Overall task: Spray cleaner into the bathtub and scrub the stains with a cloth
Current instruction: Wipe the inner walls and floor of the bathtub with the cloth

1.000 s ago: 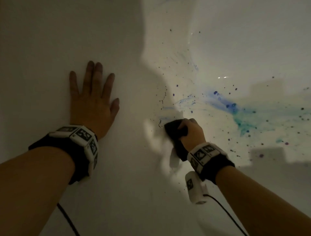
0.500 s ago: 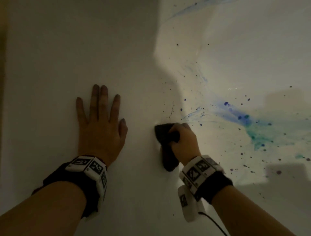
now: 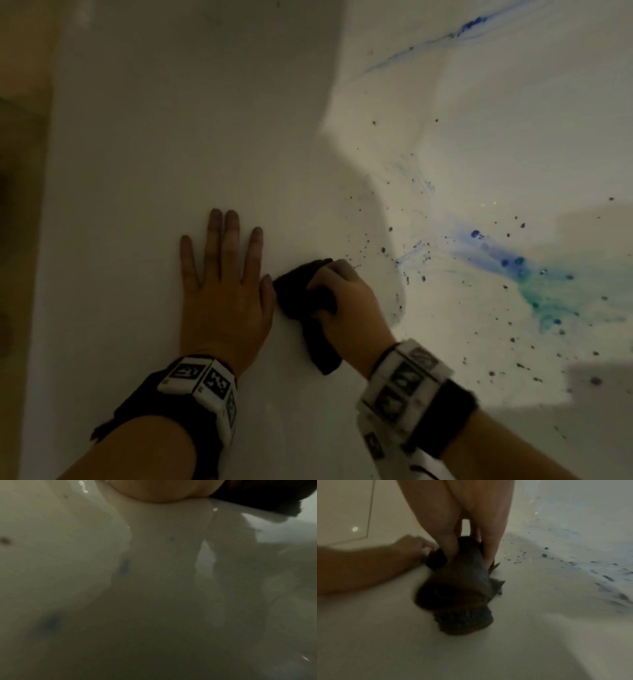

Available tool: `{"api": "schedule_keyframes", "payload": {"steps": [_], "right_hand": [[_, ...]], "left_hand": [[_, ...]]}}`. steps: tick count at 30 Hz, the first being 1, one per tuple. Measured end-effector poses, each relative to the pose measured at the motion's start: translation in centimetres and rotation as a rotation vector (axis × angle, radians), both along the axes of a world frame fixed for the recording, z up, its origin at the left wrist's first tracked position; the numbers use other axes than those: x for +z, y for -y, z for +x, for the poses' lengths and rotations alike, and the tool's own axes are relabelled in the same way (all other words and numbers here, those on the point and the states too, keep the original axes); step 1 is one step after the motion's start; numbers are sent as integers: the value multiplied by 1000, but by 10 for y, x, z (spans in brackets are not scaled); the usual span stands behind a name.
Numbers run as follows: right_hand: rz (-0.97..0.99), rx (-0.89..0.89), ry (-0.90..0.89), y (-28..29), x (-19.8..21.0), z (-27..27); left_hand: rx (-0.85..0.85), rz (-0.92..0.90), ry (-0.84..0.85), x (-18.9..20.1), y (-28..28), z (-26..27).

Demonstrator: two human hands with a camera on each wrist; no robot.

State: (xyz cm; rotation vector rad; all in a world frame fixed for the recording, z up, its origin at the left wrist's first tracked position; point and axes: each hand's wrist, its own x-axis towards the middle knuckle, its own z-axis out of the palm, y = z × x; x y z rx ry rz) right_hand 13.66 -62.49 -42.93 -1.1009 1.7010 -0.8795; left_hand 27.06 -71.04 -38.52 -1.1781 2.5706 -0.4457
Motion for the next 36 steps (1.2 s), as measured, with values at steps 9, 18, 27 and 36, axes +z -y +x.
{"api": "schedule_keyframes", "payload": {"steps": [9,18,27,36], "right_hand": [[356,-486,-27,49,-50,-66],[76,-252,-2,59,-1,-76],[-18,-407,-121,103,-17,-61],[279,-471,-166,77,-21,-121]], "left_hand": [[0,11,-2,0,2,-1],[-1,21,18,-1,2,-3],[1,52,-36,-1,3,-3],[-33,71,-74,2,9,-8]]}}
